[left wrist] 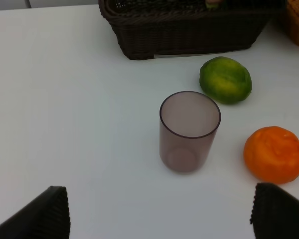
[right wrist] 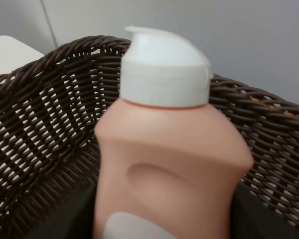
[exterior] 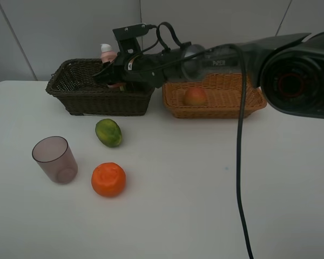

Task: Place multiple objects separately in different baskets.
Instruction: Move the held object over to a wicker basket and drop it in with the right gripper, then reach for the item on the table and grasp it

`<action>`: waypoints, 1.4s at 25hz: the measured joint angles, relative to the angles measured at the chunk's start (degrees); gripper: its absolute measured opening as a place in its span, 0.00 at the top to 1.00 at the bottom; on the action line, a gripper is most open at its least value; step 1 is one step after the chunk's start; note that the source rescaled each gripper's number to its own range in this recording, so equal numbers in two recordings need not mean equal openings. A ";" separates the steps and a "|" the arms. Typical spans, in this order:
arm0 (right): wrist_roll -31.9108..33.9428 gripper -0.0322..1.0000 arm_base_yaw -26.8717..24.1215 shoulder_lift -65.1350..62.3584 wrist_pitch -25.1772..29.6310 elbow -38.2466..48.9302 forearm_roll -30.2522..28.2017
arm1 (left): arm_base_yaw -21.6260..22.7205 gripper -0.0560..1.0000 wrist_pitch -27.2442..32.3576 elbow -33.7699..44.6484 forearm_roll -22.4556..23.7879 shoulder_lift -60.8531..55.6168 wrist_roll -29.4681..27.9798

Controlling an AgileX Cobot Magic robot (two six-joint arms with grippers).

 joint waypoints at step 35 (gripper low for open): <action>2.74 0.07 -9.46 -27.91 48.29 18.04 4.18 | 0.00 0.06 0.00 0.00 0.00 0.00 0.00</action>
